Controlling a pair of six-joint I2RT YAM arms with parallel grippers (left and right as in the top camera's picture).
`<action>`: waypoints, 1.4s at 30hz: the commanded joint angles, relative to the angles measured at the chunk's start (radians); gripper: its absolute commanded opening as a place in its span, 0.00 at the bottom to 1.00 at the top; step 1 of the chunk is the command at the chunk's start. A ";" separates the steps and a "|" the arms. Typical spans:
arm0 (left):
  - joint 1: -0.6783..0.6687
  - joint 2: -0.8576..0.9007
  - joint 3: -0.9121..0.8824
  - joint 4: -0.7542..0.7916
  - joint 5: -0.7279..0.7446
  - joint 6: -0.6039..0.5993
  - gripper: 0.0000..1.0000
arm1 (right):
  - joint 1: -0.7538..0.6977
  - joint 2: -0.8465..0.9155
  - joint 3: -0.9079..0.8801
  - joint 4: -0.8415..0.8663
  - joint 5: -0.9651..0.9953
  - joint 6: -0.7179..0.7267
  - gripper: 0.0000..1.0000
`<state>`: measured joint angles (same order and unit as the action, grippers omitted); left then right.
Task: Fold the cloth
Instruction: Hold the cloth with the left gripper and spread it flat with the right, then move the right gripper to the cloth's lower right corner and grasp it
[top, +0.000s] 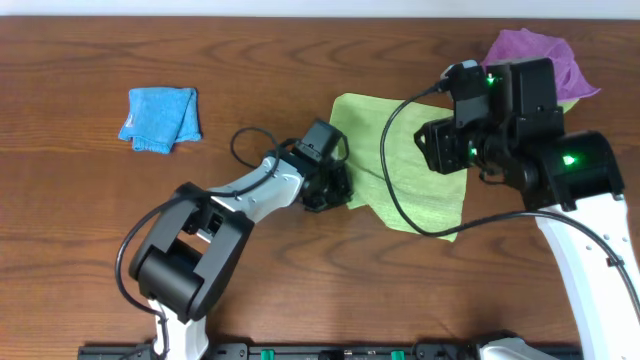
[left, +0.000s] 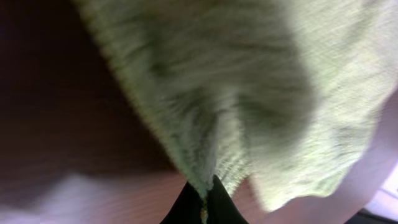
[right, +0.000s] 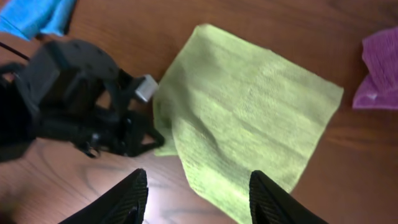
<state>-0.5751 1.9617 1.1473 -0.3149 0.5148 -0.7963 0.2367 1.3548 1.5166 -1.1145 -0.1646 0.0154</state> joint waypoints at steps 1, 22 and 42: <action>0.045 0.012 0.006 -0.066 0.014 0.109 0.06 | -0.010 -0.005 0.003 -0.029 0.059 0.013 0.53; 0.130 0.009 0.006 -0.325 0.059 0.293 0.06 | -0.102 -0.074 -0.248 -0.192 0.035 0.117 0.48; 0.130 0.009 0.006 -0.481 -0.003 0.374 0.06 | -0.186 -0.349 -0.882 0.163 -0.133 0.401 0.52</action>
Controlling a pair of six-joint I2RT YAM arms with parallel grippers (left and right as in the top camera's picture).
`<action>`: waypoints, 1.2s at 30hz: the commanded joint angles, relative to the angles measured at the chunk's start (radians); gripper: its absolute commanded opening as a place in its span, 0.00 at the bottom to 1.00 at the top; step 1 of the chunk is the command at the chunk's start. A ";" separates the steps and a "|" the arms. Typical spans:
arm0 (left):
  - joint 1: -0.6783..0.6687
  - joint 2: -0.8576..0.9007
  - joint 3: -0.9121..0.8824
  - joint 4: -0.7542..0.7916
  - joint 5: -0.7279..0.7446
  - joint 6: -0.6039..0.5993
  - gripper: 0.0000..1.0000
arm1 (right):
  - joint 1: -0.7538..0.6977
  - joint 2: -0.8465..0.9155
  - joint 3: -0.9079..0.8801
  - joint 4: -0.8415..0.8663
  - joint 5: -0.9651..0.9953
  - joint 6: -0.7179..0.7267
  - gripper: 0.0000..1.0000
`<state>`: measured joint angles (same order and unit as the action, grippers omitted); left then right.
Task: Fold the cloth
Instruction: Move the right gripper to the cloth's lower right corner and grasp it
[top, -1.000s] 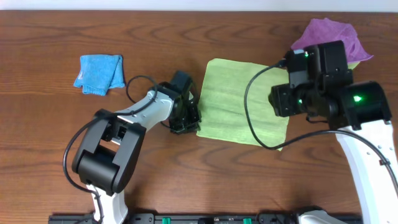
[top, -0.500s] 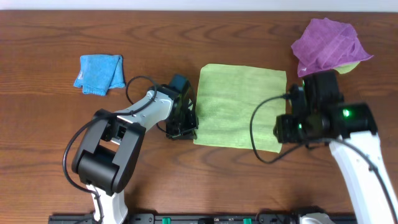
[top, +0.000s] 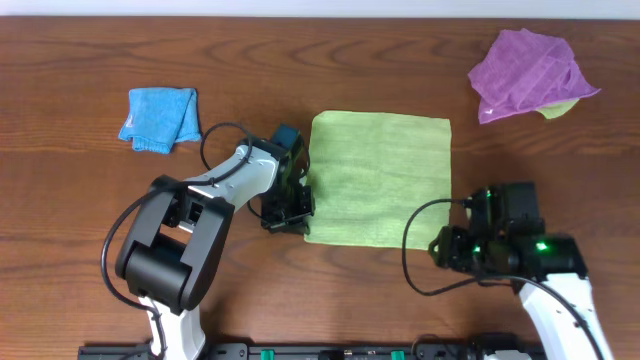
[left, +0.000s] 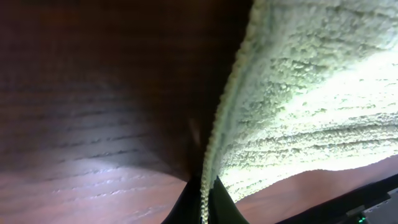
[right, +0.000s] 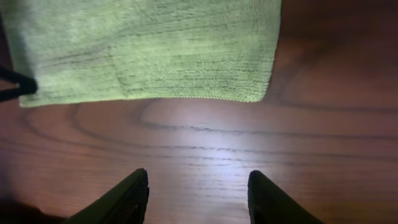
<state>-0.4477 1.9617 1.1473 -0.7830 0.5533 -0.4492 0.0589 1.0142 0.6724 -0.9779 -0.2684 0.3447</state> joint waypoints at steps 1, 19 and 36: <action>0.003 0.009 0.006 -0.016 -0.047 0.027 0.06 | -0.008 -0.008 -0.056 0.051 -0.029 0.082 0.52; 0.019 0.009 -0.014 -0.030 -0.086 0.035 0.06 | -0.061 -0.006 -0.220 0.261 0.096 0.153 0.57; 0.022 0.009 -0.015 -0.058 -0.086 0.062 0.06 | -0.074 -0.006 -0.328 0.452 0.095 0.246 0.52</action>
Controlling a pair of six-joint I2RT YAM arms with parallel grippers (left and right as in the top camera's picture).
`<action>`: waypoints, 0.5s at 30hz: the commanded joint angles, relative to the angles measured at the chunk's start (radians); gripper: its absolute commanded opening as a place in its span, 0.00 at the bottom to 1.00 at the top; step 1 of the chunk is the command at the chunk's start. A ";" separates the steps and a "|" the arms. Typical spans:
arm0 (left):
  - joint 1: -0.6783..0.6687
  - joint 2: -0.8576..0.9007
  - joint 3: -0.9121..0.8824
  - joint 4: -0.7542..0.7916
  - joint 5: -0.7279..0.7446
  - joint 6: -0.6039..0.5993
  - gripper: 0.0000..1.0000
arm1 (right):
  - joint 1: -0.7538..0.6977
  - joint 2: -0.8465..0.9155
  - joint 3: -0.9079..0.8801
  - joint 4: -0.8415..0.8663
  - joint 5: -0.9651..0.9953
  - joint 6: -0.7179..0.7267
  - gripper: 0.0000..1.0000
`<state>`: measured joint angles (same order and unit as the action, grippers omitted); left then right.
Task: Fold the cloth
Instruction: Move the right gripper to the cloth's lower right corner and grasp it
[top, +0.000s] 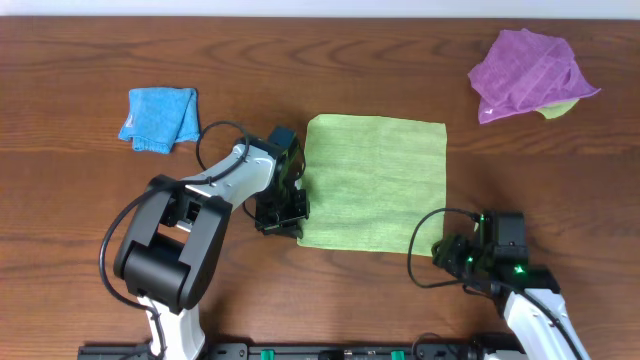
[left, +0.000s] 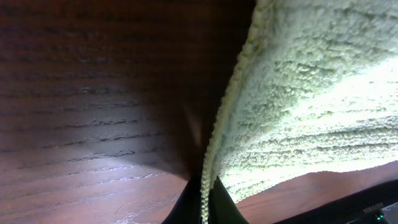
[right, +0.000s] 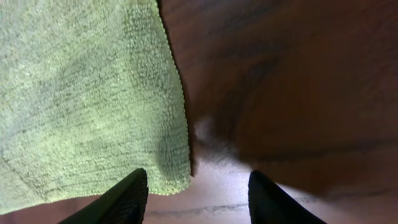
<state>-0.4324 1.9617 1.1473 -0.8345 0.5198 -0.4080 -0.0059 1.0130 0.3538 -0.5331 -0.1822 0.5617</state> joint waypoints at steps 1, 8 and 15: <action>0.007 0.009 -0.015 -0.007 -0.052 0.021 0.06 | -0.009 -0.003 -0.010 0.018 0.007 0.031 0.51; 0.007 0.009 -0.015 -0.008 -0.048 0.027 0.06 | -0.009 0.086 -0.010 0.105 -0.013 0.051 0.49; 0.007 0.009 -0.015 -0.014 -0.047 0.027 0.06 | -0.009 0.192 -0.010 0.217 -0.058 0.052 0.45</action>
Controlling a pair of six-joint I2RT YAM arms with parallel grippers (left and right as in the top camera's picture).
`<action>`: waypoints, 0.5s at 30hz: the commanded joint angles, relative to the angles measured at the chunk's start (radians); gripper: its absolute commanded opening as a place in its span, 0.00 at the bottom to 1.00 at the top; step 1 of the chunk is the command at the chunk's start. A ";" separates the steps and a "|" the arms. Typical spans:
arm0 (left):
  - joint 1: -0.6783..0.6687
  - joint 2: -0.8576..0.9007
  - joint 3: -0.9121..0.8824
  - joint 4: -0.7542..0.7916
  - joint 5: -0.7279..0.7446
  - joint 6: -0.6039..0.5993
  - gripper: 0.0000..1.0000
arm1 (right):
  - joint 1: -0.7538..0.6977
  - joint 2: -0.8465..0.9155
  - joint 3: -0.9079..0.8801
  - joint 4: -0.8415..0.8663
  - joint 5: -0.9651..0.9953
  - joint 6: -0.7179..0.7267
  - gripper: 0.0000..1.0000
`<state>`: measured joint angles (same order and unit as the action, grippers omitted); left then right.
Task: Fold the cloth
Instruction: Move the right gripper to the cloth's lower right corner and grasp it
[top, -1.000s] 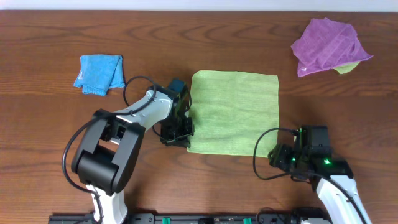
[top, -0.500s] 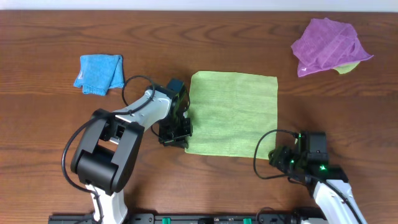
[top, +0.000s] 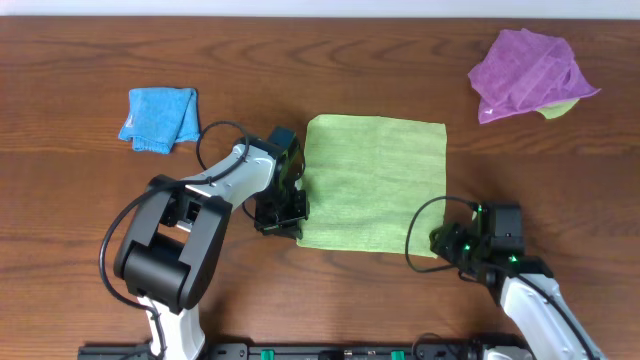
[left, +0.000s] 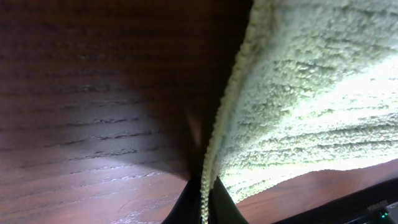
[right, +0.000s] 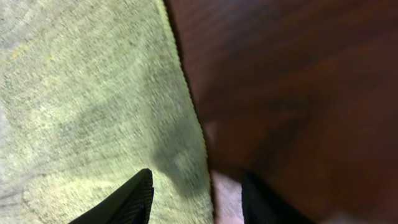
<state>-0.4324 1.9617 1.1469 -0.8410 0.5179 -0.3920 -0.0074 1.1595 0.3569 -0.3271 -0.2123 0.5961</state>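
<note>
A green cloth (top: 375, 180) lies spread flat and square on the wooden table (top: 80, 220). My left gripper (top: 292, 226) is shut on its near-left corner; in the left wrist view the cloth's edge (left: 227, 124) runs down between the black fingertips (left: 186, 205). My right gripper (top: 442, 248) is open at the near-right corner. In the right wrist view the cloth (right: 93, 93) fills the left side, and its right edge falls between the two spread fingers (right: 124, 202).
A folded blue cloth (top: 160, 117) lies at the far left. A crumpled purple cloth (top: 530, 60) sits at the far right corner with a bit of yellow-green under it. Cables loop beside both wrists.
The right gripper has moved in a little closer over the cloth's near-right corner, the edge now between its fingers. The left gripper and the cloth have not moved.
At first the left gripper held the cloth's corner with the cloth lying skewed, and the right arm was high over it. Then the cloth lay square and flat, the right gripper low near the table's front. It has since closed in on the near-right corner.
</note>
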 joint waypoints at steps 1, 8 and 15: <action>0.007 0.009 -0.015 -0.008 -0.045 0.011 0.06 | -0.007 0.055 -0.013 0.025 -0.032 0.021 0.43; 0.007 0.009 -0.015 -0.006 -0.034 0.011 0.06 | -0.007 0.109 -0.013 0.069 -0.055 0.035 0.23; 0.007 0.009 -0.015 0.004 0.003 0.011 0.06 | -0.007 0.108 -0.012 0.070 -0.076 0.031 0.01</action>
<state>-0.4320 1.9617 1.1469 -0.8379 0.5232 -0.3920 -0.0113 1.2522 0.3645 -0.2447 -0.2752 0.6250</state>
